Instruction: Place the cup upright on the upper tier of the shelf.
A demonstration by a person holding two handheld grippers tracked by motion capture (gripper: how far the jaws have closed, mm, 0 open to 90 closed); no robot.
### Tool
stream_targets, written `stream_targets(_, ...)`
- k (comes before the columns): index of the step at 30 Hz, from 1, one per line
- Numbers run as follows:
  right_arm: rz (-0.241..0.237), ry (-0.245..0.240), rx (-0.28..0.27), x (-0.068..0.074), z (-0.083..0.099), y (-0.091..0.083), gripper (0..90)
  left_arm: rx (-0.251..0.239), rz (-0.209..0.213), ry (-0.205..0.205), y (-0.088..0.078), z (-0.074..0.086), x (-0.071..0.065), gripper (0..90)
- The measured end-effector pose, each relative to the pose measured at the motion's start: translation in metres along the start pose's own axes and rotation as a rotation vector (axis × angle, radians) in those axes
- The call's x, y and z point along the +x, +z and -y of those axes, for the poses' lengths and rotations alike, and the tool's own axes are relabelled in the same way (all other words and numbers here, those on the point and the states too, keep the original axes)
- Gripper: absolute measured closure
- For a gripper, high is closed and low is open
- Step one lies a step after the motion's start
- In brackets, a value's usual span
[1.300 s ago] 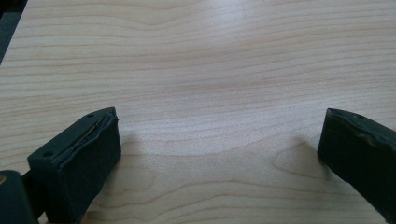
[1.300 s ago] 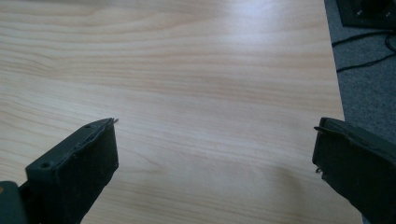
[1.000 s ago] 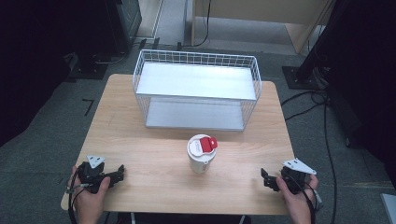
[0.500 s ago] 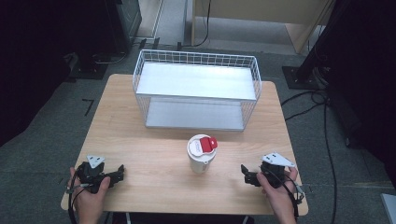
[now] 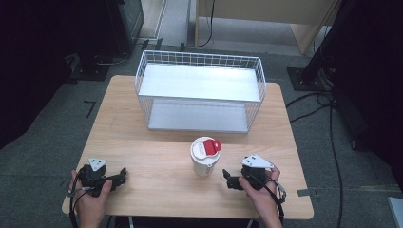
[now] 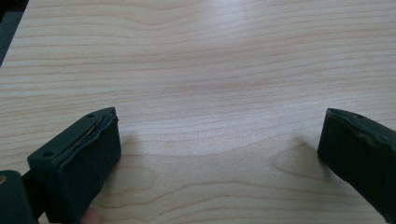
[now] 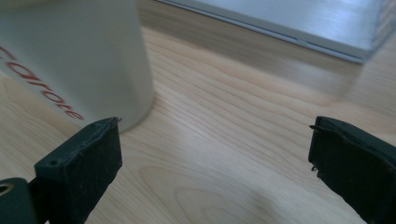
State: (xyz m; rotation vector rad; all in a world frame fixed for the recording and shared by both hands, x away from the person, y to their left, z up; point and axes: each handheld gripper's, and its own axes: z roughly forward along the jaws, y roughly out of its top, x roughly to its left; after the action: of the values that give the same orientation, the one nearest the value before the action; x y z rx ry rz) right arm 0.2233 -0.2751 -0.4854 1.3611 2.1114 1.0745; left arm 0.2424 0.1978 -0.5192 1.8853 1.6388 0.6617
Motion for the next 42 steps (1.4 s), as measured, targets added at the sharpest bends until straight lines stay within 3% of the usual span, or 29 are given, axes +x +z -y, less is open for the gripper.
stream_targets(11,-0.078,-0.024,-0.034,0.025,-0.006,0.008,4.3,0.002,-0.005,-0.003,0.001,-0.001,0.000,0.0)
stream_targets(22,-0.121,-0.036,-0.073,0.045,-0.013,0.018,6.2,0.003,-0.005,-0.004,0.001,-0.001,0.000,0.0)
stream_targets(30,-0.123,-0.048,-0.105,0.061,-0.022,0.024,8.5,0.001,-0.007,-0.010,0.001,-0.002,-0.001,0.0)
stream_targets(35,-0.066,-0.052,-0.138,0.072,-0.026,0.033,9.8,0.001,-0.008,-0.010,0.001,-0.002,-0.001,0.0)
stream_targets(42,-0.033,-0.038,-0.200,0.077,-0.030,0.041,8.1,0.001,-0.008,-0.010,0.002,-0.002,-0.001,0.0)
